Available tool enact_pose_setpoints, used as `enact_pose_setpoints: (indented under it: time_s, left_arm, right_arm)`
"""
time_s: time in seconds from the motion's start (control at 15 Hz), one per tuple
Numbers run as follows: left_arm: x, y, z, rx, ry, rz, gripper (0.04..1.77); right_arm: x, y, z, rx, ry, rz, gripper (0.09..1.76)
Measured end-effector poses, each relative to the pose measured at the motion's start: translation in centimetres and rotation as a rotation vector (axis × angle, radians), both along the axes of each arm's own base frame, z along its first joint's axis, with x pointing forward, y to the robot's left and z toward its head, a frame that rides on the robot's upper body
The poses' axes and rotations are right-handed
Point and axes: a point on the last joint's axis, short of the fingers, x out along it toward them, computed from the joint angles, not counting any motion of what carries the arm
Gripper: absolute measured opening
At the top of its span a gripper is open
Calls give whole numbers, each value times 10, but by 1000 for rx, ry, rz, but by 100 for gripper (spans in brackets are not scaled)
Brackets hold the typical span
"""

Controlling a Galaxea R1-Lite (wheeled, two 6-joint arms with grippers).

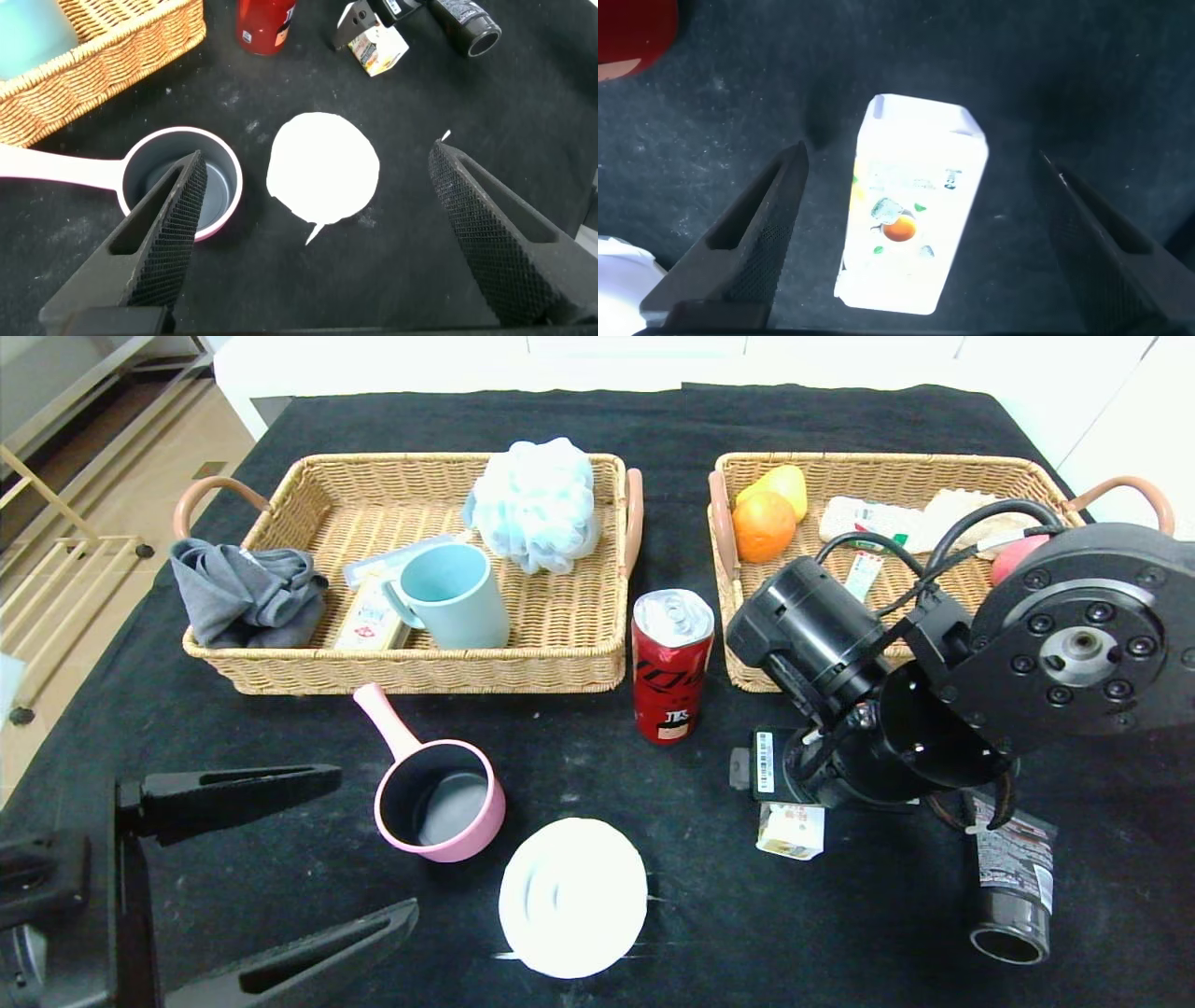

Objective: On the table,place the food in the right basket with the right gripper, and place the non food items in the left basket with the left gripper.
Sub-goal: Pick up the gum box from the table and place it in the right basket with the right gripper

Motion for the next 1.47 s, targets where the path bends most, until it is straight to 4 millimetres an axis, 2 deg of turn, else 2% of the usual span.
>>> enact_pose_setpoints:
  time_s: [0.2, 0.4, 1.27, 1.47]
  left_arm:
    - [0, 0, 0, 0, 0, 0, 172]
    - [0, 0, 0, 1, 1, 0, 172]
    - [-3, 2, 0, 7, -20, -5, 172]
    - [-3, 2, -1, 12, -20, -6, 172]
  right_arm:
    - [1, 1, -3, 0, 6, -7, 118]
    - [3, 1, -5, -2, 10, -12, 85]
    - [5, 0, -6, -4, 16, -18, 82]
    - [2, -4, 2, 4, 4, -18, 81]
